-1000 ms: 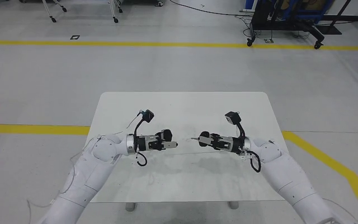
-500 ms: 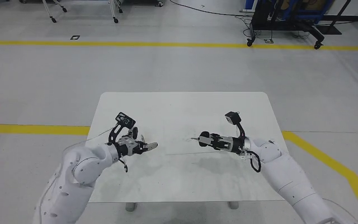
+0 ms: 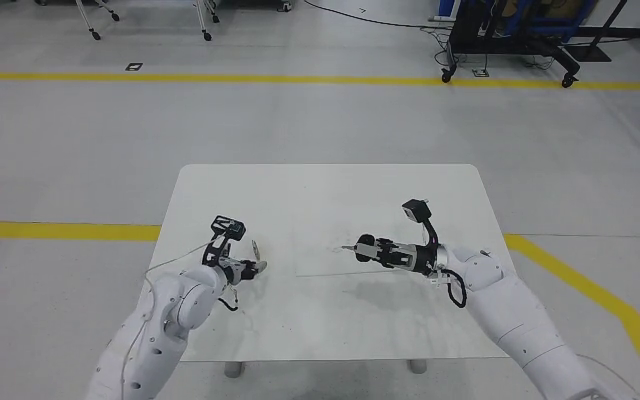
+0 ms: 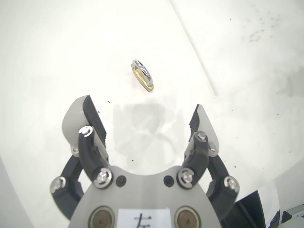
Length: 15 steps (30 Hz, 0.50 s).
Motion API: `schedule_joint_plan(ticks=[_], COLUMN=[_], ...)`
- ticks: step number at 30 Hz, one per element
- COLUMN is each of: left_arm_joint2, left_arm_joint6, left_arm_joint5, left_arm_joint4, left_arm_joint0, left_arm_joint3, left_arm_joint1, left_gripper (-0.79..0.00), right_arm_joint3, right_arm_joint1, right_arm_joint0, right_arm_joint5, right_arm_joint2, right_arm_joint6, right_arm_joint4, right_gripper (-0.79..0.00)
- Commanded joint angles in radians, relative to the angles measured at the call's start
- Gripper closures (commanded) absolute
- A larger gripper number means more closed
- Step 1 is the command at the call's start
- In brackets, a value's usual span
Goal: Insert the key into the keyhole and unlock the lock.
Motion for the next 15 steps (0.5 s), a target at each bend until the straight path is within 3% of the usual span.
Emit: schedule_joint_plan(ticks=[1, 15], left_arm_joint2=[0.019, 0.048], left_arm_joint6=[0.007, 0.03], left_arm_joint5=[0.012, 0.117], left_arm_joint4=[-0.004, -0.066], left_arm_joint0=[-0.024, -0.099], left_arm_joint3=[0.033, 0.101], left_arm_joint1=[-0.006, -0.035], left_gripper=[-0.391, -0.24], right_arm_joint3=[0.0, 0.0], right_arm_joint1=[0.0, 0.0], right_arm_joint0=[0.0, 0.0], right_arm_joint5=[0.0, 0.0], right_arm_joint2=[0.0, 0.0], right_arm_joint6=[0.0, 0.0], right_arm_joint4=[0.0, 0.0], right_gripper=[0.0, 0.0])
